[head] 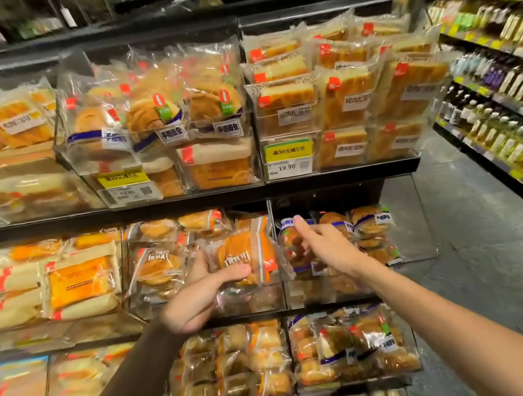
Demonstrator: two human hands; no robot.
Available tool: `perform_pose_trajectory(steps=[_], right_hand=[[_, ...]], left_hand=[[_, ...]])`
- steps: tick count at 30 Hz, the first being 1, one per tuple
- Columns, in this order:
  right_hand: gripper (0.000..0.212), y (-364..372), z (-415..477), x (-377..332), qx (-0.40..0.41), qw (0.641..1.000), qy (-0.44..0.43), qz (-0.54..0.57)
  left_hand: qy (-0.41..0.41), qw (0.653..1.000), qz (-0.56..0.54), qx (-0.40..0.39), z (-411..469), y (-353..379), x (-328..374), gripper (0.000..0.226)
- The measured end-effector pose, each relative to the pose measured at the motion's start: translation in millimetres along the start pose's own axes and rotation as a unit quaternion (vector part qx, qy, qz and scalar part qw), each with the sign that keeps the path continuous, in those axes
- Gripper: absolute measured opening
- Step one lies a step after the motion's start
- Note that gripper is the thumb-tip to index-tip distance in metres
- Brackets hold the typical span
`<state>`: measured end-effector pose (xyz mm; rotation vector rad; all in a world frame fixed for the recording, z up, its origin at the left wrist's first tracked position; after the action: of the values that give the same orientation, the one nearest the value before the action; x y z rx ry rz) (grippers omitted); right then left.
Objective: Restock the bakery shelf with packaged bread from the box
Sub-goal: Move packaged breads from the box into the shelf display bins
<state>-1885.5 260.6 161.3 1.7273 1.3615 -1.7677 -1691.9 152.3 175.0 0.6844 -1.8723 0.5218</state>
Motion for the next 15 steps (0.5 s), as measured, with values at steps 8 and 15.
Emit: perform_pose_trajectory(steps=[8, 15], right_hand=[[0.046, 63, -50, -29, -0.168, 0.971, 0.06, 0.162], [0.028, 53, -53, -32, -0.074, 0.978, 0.063, 0.186]], left_hand=[[0.086, 0.978, 0.19, 0.0, -2, -24, -9, 0.089], [0.031, 0.998, 0.05, 0.031, -12, -71, -28, 0.095]])
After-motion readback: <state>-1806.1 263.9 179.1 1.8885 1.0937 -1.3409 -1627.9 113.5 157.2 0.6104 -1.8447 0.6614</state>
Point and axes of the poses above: each hand's wrist, its own z-axis towards the middle knuckle, its own y-axis out of the palm, x = y × z, the point moved 6 cm from there along z, towards the middle knuckle, and after that the axes turned 5 degrees about z, right-handed, at the moved point
